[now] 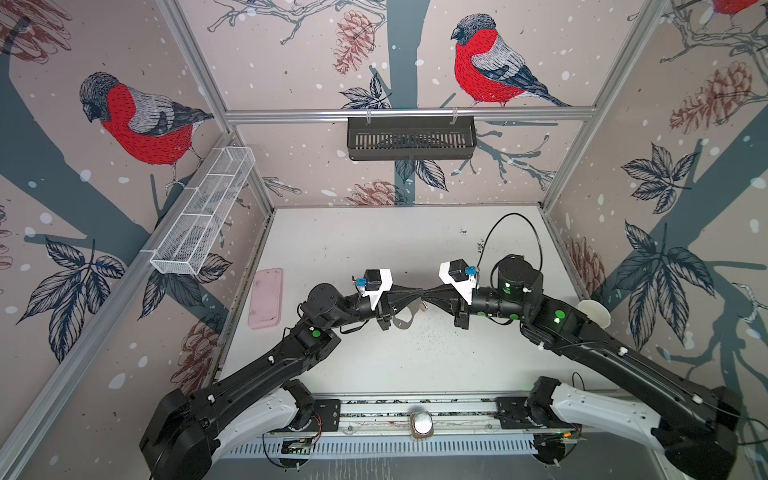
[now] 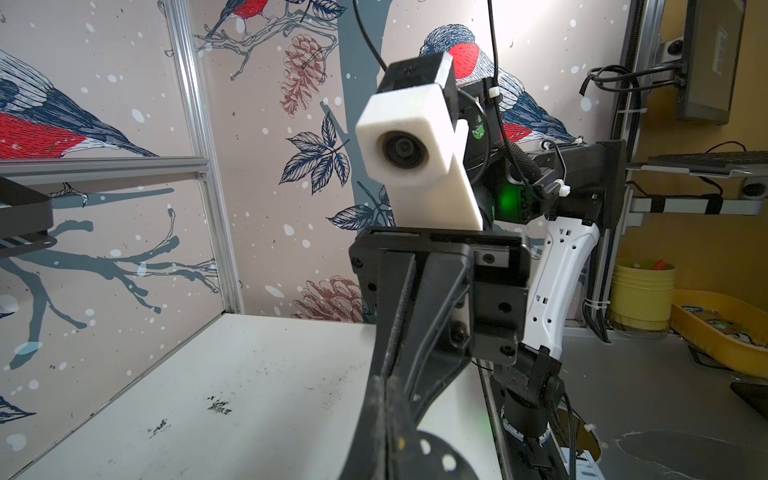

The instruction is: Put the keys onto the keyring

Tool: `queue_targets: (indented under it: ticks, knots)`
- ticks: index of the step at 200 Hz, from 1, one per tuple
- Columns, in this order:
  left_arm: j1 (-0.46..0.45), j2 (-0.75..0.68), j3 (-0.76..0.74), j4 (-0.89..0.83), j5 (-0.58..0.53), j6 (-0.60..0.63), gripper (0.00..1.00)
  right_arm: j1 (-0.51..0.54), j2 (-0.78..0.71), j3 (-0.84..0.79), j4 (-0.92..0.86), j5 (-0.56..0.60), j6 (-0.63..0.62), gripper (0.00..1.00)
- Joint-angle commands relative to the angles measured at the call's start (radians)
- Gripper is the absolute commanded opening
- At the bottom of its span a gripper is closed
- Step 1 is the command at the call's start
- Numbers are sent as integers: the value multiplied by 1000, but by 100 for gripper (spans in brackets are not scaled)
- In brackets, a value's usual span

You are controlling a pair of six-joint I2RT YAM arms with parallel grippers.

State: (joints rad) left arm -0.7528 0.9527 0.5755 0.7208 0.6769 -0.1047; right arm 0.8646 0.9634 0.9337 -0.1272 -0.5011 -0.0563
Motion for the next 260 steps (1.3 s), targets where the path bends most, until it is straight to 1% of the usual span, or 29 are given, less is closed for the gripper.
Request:
queue_targets:
  ticks: [1,32,58,74,92,121,139,156,179,184,197,214,238,260]
  knots:
    - [3,-24,9,-3,-12,6,9,2,6,18,-12,32,-24,0]
    - [16,-54,24,-56,-11,26,18,1,11,31,-60,48,-33,0]
    - [30,-78,44,-120,-20,54,21,-2,19,50,-104,59,-42,0]
    - [38,-93,72,-195,-37,88,21,-2,28,70,-136,66,-49,0]
    - [39,-91,146,-395,-101,157,21,-2,50,112,-195,81,-60,0]
    - [32,-57,293,-711,-203,254,21,1,134,244,-365,116,-102,0]
    - [20,-41,366,-850,-262,306,20,2,183,322,-450,146,-123,0]
    - [9,-27,416,-947,-305,351,20,5,228,395,-527,174,-141,0]
    - [5,-26,476,-1004,-322,404,21,6,285,509,-652,205,-166,0]
    - [5,-28,481,-1006,-322,415,22,7,321,534,-682,212,-170,0]
    - [4,-27,491,-1011,-302,446,24,9,356,587,-732,222,-179,0]
    - [4,-8,518,-1033,-279,475,26,13,372,624,-756,218,-180,0]
    - [4,27,549,-1063,-281,504,28,16,391,672,-789,218,-179,0]
    - [4,51,561,-1060,-263,525,30,22,390,678,-790,201,-182,0]
